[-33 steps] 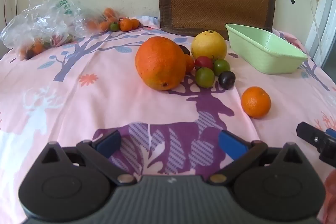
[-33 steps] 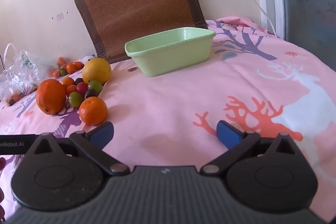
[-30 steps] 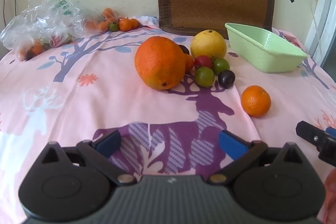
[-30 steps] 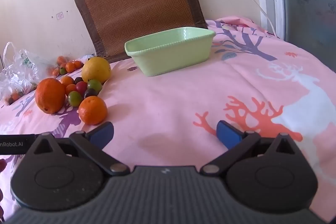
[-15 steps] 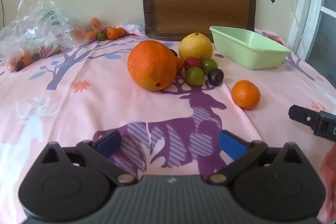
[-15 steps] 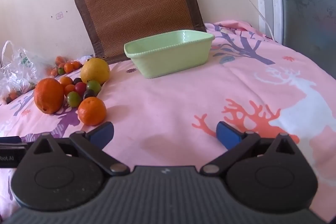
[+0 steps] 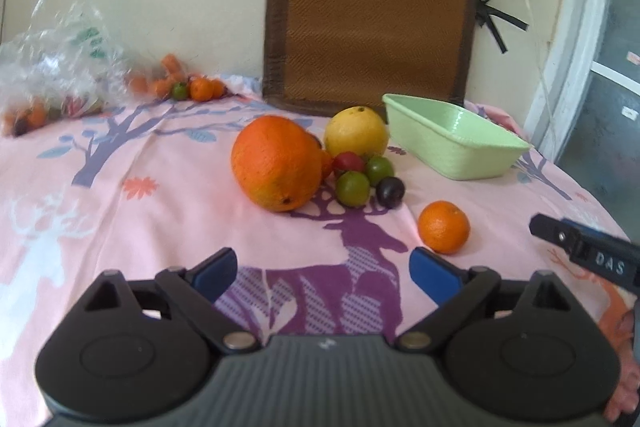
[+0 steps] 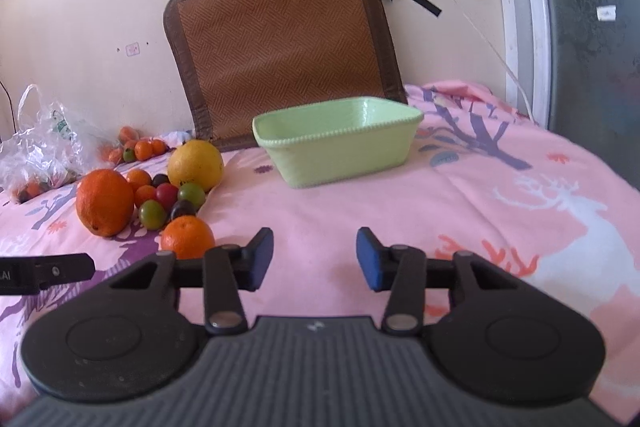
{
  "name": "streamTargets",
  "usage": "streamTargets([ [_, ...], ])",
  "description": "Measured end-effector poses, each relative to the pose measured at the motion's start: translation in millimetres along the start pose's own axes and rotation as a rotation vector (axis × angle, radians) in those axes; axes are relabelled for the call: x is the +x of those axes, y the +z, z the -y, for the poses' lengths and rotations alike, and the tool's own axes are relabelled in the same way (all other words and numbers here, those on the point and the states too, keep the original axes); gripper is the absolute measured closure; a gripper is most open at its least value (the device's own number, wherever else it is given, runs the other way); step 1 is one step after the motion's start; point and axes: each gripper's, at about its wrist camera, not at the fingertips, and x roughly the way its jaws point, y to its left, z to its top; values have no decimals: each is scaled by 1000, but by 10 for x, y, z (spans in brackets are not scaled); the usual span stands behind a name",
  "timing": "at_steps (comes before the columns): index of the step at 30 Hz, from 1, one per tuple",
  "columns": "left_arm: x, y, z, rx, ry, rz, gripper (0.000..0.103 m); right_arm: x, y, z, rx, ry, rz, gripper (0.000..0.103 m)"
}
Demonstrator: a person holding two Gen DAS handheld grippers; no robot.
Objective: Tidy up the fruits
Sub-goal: 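Move both tools toward the fruit pile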
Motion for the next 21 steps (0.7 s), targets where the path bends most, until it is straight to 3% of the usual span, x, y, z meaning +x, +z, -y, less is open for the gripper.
streamTargets([
  [8,-2,28,286,154,-90,37,7,32,83,186,24,-15,7,62],
  [16,254,121,576,235,-159,-16,7,42,61,236,30,-17,-14,62],
  [21,482,174,721,275,-163,-58,19,62,67,263,30,-16,-13,62],
])
